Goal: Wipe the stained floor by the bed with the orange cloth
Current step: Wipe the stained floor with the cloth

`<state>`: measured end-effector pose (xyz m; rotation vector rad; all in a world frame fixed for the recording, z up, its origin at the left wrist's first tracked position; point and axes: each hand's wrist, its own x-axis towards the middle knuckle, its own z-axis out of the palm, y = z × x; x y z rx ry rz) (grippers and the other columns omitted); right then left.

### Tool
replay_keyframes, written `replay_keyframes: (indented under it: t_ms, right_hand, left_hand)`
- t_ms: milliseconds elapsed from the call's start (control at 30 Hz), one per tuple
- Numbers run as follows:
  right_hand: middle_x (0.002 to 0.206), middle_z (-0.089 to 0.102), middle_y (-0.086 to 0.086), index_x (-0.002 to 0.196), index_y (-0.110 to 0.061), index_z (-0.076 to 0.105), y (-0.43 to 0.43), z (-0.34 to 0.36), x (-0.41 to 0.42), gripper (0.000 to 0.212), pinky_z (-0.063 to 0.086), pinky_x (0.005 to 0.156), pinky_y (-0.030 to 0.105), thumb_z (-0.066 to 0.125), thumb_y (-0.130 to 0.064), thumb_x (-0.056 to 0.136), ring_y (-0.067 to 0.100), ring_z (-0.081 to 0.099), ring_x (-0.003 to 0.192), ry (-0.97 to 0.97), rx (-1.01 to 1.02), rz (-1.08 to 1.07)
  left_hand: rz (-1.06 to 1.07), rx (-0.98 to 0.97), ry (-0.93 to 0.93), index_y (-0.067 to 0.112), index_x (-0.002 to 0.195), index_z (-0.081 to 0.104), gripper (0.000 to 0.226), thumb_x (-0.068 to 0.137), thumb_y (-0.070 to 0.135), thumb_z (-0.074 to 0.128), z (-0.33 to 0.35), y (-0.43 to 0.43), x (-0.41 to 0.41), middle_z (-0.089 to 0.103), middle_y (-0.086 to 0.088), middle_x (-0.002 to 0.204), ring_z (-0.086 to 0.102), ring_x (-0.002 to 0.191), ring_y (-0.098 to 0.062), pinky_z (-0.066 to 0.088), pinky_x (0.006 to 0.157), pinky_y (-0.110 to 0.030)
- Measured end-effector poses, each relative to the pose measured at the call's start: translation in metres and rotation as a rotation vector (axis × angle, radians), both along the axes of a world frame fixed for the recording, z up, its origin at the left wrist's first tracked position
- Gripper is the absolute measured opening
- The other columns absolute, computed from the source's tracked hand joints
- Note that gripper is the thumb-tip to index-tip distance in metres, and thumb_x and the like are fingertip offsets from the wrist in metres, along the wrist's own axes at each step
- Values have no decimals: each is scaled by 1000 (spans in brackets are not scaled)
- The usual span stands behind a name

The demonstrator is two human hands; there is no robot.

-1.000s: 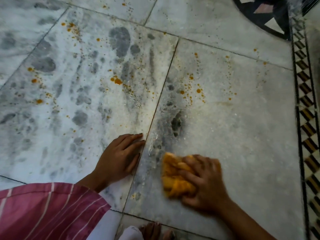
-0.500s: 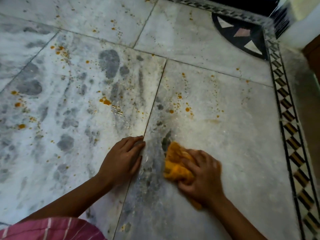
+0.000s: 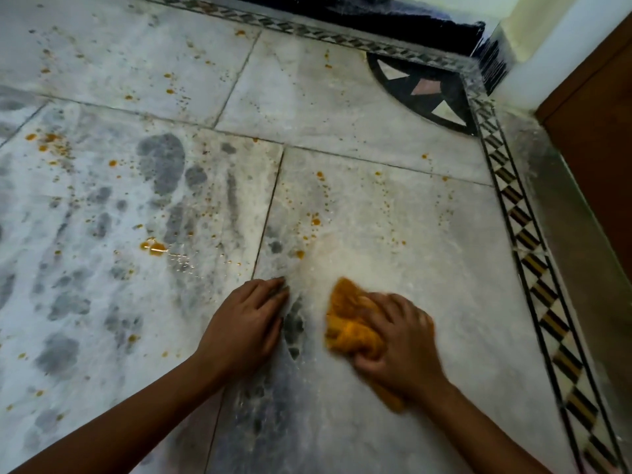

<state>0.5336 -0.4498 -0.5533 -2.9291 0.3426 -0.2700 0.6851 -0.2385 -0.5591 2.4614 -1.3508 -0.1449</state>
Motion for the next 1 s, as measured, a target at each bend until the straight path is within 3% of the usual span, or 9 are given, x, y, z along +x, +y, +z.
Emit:
replay_keyframes:
  t_ms: [100,233,333,467,567,700,800,900,1000]
  right_hand:
    - [127,57,3,122,-28,57,-54,3,3,78,41,85,45,48,-65,54,33,49,112,49,-6,-286]
    - [144,36,1,137,-31,38,-67,4,85,72,27,100,47,57,-60,74,32,31,127,100,100,-590]
    - [144,37,0,138,-33,39,-45,0,90,76,27,100,45,53,-61,69,30,32,129,101,99,-390]
    - [132,54,1,123,-33,55,-64,-3,6,74,39,90,46,49,-63,55,32,50,117,69,19,-65]
    - [138,47,0,128,-32,52,-116,3,3,79,32,94,43,47,-66,57,29,41,123,71,47,-334]
    - [146,33,1,139,-32,35,-135,7,95,72,25,101,46,55,-59,76,30,29,128,101,124,-620]
    - [148,31,-2,139,-34,35,-109,1,119,74,25,102,45,53,-61,73,28,28,130,125,101,-412]
    - [142,43,-5,131,-37,47,-108,0,57,76,33,94,43,45,-65,60,27,41,125,94,47,-136]
    - [139,46,-5,127,-38,51,-149,3,4,75,32,94,42,48,-66,58,25,41,124,78,49,-218]
  left_hand:
    - [-19,-21,-7,4,116,65,44,86,27,42,-2,-9,1,61,-12,123,58,106,-29,47,89,-35]
    - [-41,-28,-13,5,116,65,44,85,27,43,-3,-27,1,61,-12,123,58,106,-29,47,91,-36]
    - [-57,-25,-25,5,116,65,45,85,28,41,-2,-47,2,61,-12,123,59,105,-30,47,89,-36]
    - [-60,-35,-15,4,115,65,46,84,28,40,-5,-69,2,62,-13,122,60,104,-32,48,89,-39]
    - [-96,-55,-11,4,113,66,44,84,25,41,-8,-86,2,62,-13,120,60,103,-31,49,89,-38]
    - [-114,-53,-11,2,115,65,45,84,25,41,-11,-111,4,62,-14,121,61,102,-33,50,89,-41]
    - [-68,-12,-25,2,115,64,49,82,30,41,-7,-127,11,62,-15,120,61,101,-34,50,89,-40]
    - [-17,32,-42,3,114,65,53,80,35,40,-3,-135,17,63,-14,118,61,101,-33,45,90,-35]
    - [-17,26,-51,2,112,65,52,80,34,40,-3,-137,20,63,-14,118,61,101,-32,38,92,-33]
